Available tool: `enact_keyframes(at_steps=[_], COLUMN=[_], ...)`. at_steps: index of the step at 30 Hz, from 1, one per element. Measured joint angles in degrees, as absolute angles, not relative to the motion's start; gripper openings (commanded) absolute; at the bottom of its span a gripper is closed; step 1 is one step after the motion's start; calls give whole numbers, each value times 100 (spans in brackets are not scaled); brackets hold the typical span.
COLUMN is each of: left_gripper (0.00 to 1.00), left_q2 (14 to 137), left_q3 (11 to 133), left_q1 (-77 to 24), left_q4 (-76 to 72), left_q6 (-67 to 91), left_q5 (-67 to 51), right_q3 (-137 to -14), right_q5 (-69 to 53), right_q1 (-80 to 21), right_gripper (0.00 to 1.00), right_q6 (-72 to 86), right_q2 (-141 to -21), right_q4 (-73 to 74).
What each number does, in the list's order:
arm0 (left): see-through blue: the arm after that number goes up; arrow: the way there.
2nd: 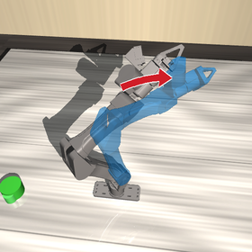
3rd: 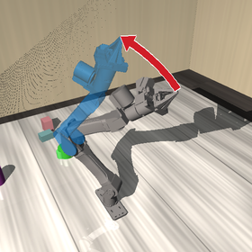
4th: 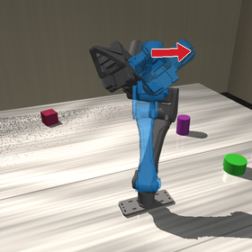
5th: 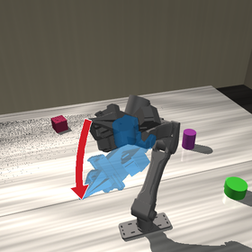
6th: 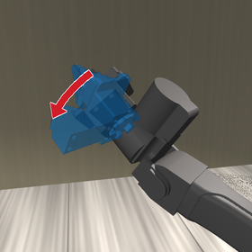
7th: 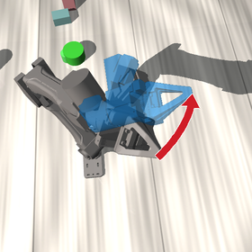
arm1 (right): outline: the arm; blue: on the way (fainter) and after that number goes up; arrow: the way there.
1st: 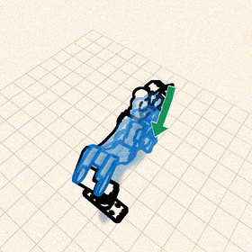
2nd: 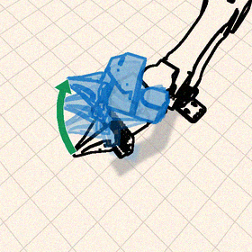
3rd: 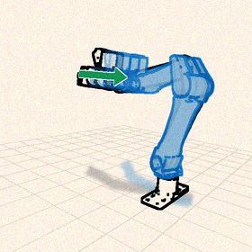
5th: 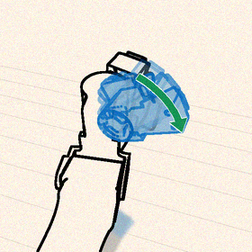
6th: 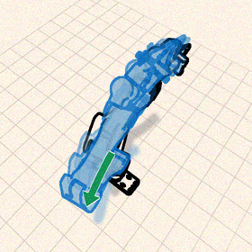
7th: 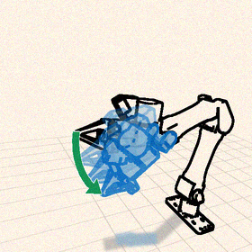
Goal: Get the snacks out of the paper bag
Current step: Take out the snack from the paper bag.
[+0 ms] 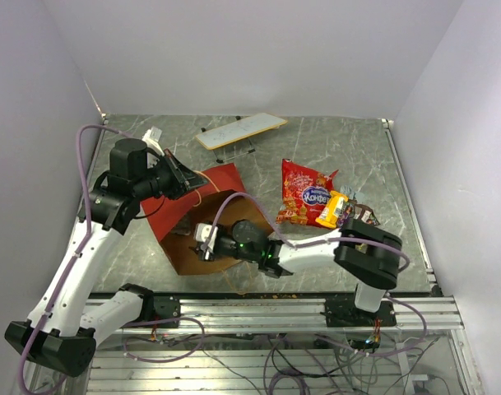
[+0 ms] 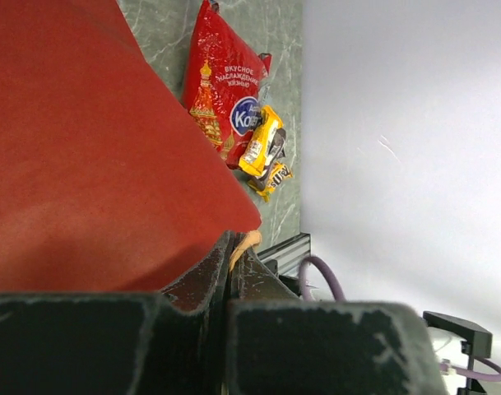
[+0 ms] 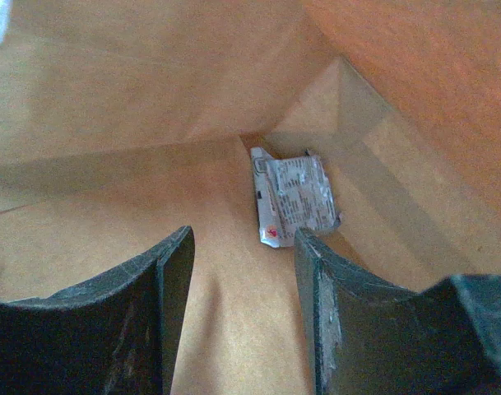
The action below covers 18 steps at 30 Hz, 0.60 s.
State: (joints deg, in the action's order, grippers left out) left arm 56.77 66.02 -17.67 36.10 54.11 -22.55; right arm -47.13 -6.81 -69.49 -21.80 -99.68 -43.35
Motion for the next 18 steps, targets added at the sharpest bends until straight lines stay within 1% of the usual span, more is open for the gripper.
enact_keyframes(at_steps=[4, 10, 14, 18], left_gripper=[7, 7, 7, 7], left_q2=[5640, 5640, 5640, 5634], left_q3=[6576, 6576, 6576, 6576], left_q1=[-1767, -1767, -1767, -1765], left_q4=[3527, 3489, 3487, 3487], left_q6=[5513, 5603, 5631, 5651], left_q5=[-2344, -2480, -2543, -2626], right_q3=[-4751, -4910, -5186, -5315], right_q5=[-82, 473, 749, 928], right_q1=[-6949, -6956, -6956, -6956], right_gripper=[56, 66, 71, 73], right_q6=[-1466, -624, -270, -21], right_q2=[-10543, -11155, -11535, -11852], right_q4=[-5087, -5902, -6145, -6329])
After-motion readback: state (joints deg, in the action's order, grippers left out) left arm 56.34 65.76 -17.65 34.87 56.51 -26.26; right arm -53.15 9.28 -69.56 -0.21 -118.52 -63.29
